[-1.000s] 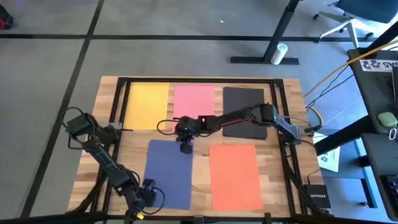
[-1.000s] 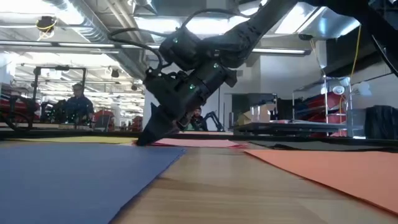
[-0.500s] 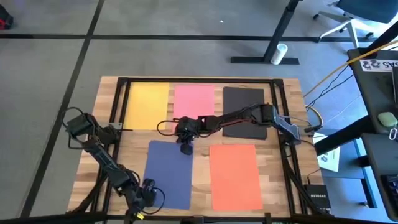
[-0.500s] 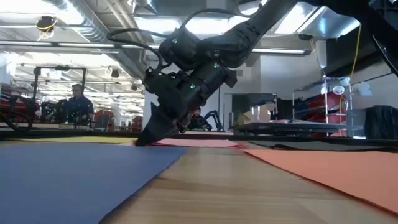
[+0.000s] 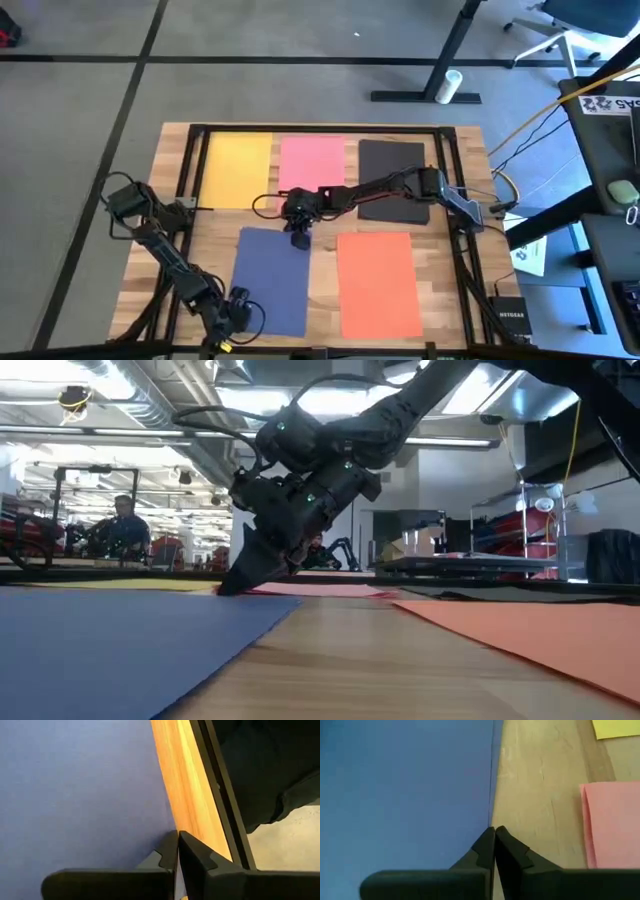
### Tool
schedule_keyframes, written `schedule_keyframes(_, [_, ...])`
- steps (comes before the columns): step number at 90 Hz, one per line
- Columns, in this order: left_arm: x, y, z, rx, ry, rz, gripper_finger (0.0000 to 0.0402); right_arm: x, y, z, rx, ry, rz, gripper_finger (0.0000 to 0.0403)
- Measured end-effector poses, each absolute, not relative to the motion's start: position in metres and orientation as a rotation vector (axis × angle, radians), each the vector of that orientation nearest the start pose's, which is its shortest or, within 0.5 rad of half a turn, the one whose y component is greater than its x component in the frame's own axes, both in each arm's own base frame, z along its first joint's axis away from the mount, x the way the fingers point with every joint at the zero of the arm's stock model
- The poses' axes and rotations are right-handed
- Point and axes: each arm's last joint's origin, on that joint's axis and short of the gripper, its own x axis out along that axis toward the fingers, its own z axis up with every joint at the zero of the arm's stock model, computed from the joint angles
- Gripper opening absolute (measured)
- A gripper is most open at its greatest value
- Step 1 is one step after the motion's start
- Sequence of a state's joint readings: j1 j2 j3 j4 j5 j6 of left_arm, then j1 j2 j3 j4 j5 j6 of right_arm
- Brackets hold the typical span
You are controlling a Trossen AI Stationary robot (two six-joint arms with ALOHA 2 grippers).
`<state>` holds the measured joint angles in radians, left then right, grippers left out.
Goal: Organize paper
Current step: Adjust the stacked violet papers
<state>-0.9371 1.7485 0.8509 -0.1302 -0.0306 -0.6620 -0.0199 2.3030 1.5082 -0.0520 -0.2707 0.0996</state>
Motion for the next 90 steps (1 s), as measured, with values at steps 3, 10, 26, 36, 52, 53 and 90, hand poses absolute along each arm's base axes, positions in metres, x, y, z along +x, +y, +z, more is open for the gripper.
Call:
schedule_keyframes(3, [0.188,-0.254,0.126,-0.085,1.143,-0.466,0.0,0.474,-0.002,0.095,0.213,0.851,0.19,0.0001])
schedule_keyframes(10, [0.188,-0.254,0.127,-0.091,1.145,-0.461,0.0,0.474,-0.003,0.095,0.215,0.851,0.185,0.0001])
schedule_keyframes(26, [0.187,-0.253,0.13,-0.09,1.141,-0.458,0.0,0.474,-0.004,0.095,0.215,0.851,0.184,0.0001])
schedule_keyframes(36, [0.186,-0.25,0.133,-0.084,1.141,-0.441,0.0,0.474,-0.004,0.095,0.215,0.852,0.183,0.0001])
schedule_keyframes(52, [0.188,-0.253,0.139,-0.096,1.12,-0.451,0.0,0.474,-0.004,0.095,0.214,0.852,0.181,0.0001])
schedule_keyframes(53, [0.188,-0.253,0.14,-0.097,1.117,-0.453,0.0,0.474,-0.004,0.095,0.213,0.852,0.181,0.0001])
schedule_keyframes(90, [0.192,-0.262,0.158,-0.05,1.15,-0.452,0.0,0.474,-0.005,0.095,0.21,0.851,0.178,0.0001])
